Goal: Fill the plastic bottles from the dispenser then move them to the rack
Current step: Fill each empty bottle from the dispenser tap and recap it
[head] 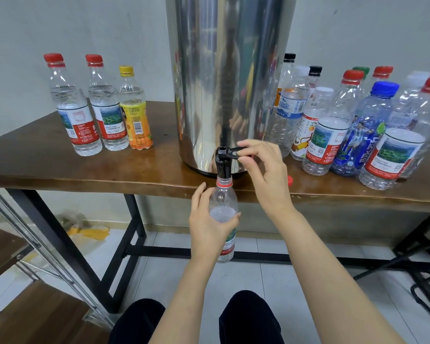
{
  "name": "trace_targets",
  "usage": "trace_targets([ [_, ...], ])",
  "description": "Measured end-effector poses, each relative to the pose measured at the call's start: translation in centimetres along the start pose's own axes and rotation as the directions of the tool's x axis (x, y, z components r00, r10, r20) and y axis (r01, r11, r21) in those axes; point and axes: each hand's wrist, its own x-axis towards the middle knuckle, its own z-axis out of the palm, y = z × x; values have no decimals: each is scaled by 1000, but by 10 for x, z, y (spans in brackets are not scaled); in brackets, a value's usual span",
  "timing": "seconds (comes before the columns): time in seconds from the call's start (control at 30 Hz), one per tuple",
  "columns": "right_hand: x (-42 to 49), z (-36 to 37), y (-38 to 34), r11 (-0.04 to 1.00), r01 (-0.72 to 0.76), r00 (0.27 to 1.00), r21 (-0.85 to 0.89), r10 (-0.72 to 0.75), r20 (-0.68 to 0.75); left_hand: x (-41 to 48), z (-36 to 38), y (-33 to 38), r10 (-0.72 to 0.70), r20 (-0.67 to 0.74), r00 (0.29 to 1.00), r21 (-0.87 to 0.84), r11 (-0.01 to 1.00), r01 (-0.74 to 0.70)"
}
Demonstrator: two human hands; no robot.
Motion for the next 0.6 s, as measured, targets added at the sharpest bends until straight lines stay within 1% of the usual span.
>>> trace_targets([
  [0.1,-3,6,0,994,-36,998,102,41,-48,0,-1,1,-10,17,1000,4,1000,10],
  [0.17,-4,8,0,990,-41,997,133,50,-62,1,-2,1,-13,25,1000,8,1000,13],
  [0.4,-4,10,0,986,-63,995,154,75,-72,1,-6,5,-24,49,999,8,1000,24],
  [0.6,-5,13,-3,972,-80,992,221,100,-81,2,-6,4,-20,53,998,7,1000,19],
])
